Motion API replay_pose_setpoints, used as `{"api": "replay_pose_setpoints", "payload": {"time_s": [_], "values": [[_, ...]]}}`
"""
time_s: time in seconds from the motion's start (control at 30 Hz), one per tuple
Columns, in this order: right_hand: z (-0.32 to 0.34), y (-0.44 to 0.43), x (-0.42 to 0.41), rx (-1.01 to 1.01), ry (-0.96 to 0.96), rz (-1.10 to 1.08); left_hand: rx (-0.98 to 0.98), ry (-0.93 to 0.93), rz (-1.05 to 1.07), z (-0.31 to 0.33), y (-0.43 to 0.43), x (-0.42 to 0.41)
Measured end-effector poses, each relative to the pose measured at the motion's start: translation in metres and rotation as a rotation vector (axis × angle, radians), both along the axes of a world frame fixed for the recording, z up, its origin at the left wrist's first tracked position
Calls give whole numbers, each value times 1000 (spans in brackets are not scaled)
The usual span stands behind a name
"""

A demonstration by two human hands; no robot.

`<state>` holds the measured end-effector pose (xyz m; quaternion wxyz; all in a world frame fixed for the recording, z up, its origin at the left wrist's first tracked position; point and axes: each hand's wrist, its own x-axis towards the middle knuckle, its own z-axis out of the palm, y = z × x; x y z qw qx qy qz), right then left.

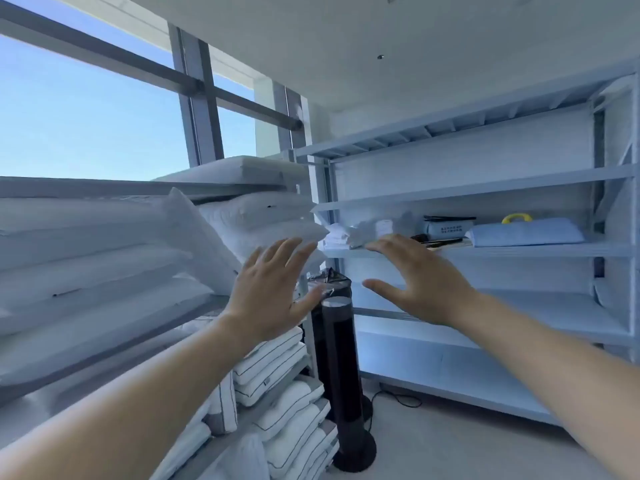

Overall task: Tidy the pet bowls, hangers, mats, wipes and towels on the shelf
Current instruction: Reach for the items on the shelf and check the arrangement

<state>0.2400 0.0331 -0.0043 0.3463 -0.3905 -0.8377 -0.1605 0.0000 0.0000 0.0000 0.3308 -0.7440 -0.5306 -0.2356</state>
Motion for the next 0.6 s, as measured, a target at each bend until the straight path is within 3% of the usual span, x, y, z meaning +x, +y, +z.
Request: {"api": "replay_pose_setpoints", "payload": {"time_s": [0.23, 0.4, 0.6], "values": [[-42, 77, 66, -32, -57, -33, -77, -27, -30, -44, 90, 79], [-61, 124, 142, -108, 24, -78, -177, -143, -112, -64, 149, 160], [-85, 164, 234, -188, 26, -182, -243, -104, -200, -85, 210, 256]]}}
